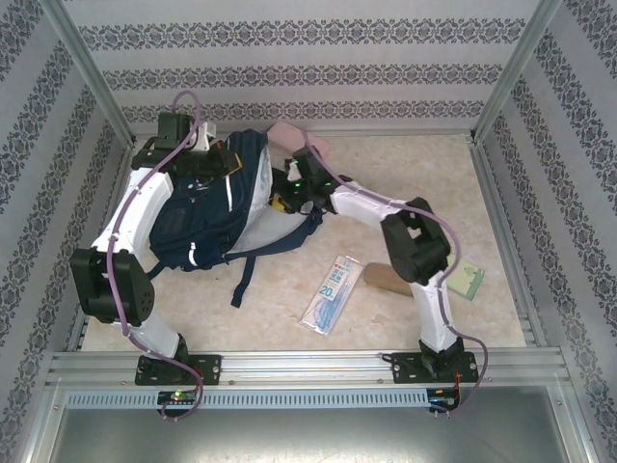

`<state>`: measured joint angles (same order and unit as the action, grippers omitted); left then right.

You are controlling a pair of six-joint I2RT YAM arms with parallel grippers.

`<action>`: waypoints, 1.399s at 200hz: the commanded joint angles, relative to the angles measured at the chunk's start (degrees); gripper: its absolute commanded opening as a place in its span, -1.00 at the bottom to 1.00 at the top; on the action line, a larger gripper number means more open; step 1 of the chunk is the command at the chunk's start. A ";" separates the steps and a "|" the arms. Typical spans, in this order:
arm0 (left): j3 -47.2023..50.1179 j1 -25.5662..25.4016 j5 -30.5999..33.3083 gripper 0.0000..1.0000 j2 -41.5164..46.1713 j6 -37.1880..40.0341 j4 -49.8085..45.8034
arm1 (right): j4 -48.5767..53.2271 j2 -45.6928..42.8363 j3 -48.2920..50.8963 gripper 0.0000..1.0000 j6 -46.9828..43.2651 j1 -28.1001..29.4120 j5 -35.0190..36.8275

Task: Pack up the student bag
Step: Place the book in the student bag, then close the student bag at the top-left of the table, then move the loose stationery to the center of the table.

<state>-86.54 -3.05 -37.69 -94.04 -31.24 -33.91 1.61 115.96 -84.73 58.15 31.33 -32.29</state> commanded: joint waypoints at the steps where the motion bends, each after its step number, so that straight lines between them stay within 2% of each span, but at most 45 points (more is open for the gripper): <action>1: 1.93 -1.17 1.78 -0.94 -0.92 3.07 1.96 | 2.90 -7.79 8.49 0.28 -4.01 -2.68 3.36; 29: 3.56 -3.53 3.79 -0.94 -3.11 4.86 1.35 | 11.87 -18.18 16.08 0.27 -8.96 -6.99 10.24; 60: 3.72 -6.47 7.22 -0.93 -5.96 7.71 -0.20 | 24.56 -27.42 21.76 0.28 -11.94 -13.61 21.32; 99: 3.07 -8.07 7.16 -0.78 -8.42 8.39 -0.36 | 34.59 -35.33 28.85 0.38 -13.07 -23.95 31.08; 110: 2.98 -8.02 7.03 -0.66 -8.53 8.38 -0.17 | 35.60 -36.75 30.82 0.43 -13.54 -27.10 32.65; 139: 2.28 -8.02 6.31 -0.11 -8.62 8.03 -0.09 | 35.40 -37.12 34.81 0.50 -13.16 -34.66 33.39; 160: 1.20 -7.98 6.25 0.06 -8.44 7.93 -0.73 | 33.61 -34.38 35.44 0.50 -12.57 -37.88 31.74; 207: -0.48 -8.02 7.26 0.13 -7.04 8.88 -2.96 | 31.04 -26.03 33.82 0.49 -9.49 -37.35 26.84; 243: -0.24 -8.02 6.91 0.14 -6.52 8.51 -2.72 | 28.27 -21.73 31.22 0.49 -7.91 -34.02 22.90; 280: -0.24 -8.00 5.78 0.14 -6.86 7.45 -1.69 | 25.61 -14.38 23.60 0.47 -7.63 -29.33 18.42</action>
<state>-85.73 -11.25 -31.24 -102.48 -23.99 -35.05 30.92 96.38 -57.76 49.19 -0.91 -7.70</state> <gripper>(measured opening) 0.570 0.741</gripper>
